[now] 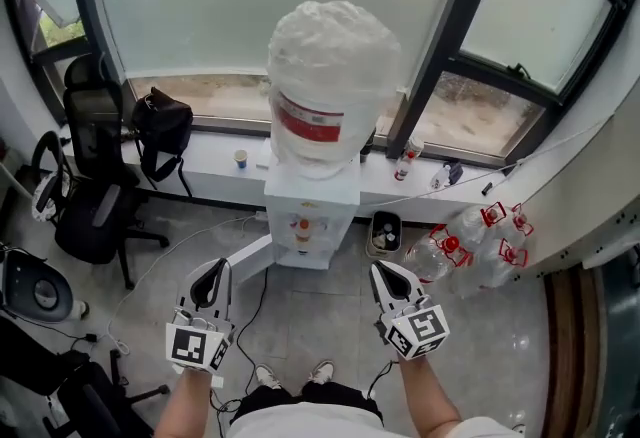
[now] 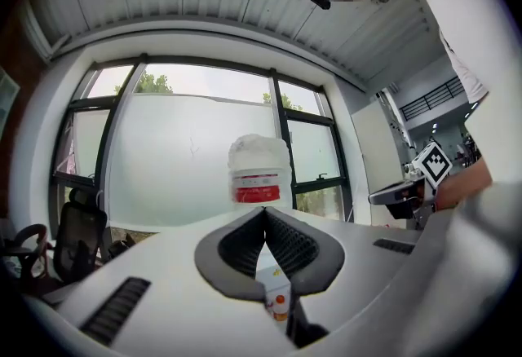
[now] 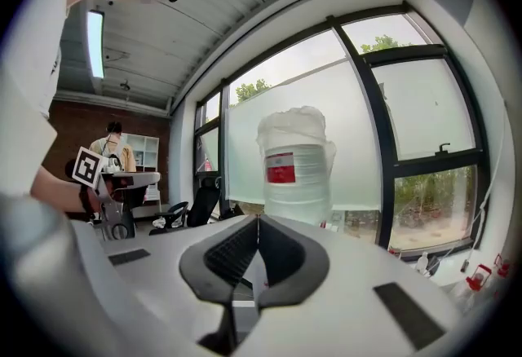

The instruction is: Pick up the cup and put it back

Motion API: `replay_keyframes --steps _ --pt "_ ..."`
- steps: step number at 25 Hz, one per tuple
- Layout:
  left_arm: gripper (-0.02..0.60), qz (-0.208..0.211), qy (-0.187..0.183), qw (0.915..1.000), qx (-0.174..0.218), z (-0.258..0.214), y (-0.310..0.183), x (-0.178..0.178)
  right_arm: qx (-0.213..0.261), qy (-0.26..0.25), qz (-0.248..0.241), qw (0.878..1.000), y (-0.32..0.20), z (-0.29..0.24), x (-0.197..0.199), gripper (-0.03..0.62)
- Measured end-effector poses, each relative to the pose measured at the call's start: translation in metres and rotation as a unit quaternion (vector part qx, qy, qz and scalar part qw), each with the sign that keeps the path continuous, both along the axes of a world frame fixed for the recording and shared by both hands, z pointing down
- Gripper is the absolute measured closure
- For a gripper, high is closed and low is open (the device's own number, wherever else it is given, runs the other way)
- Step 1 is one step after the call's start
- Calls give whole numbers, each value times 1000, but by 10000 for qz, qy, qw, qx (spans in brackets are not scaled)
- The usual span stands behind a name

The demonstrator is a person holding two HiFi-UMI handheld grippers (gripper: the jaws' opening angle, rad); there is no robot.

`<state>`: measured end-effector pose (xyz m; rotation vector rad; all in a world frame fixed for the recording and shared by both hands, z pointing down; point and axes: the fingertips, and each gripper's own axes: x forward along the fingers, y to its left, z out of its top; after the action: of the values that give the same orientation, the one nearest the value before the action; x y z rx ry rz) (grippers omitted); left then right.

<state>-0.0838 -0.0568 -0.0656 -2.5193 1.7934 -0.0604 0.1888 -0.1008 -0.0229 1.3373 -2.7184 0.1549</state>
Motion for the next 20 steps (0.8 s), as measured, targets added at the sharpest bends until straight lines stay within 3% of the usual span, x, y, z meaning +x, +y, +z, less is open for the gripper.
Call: replay_keyframes --steps 8,14,20 --pt "558 -83 -168 9997 130 -26 14 -19 525 1 326 9981 9 -59 39 572" --pt "558 -537 -155 9983 176 -41 46 -50 533 71 886 9946 33 -68 74 572" --pt "558 -653 30 9979 37 -28 47 -48 701 -166 837 9939 27 -83 49 572"
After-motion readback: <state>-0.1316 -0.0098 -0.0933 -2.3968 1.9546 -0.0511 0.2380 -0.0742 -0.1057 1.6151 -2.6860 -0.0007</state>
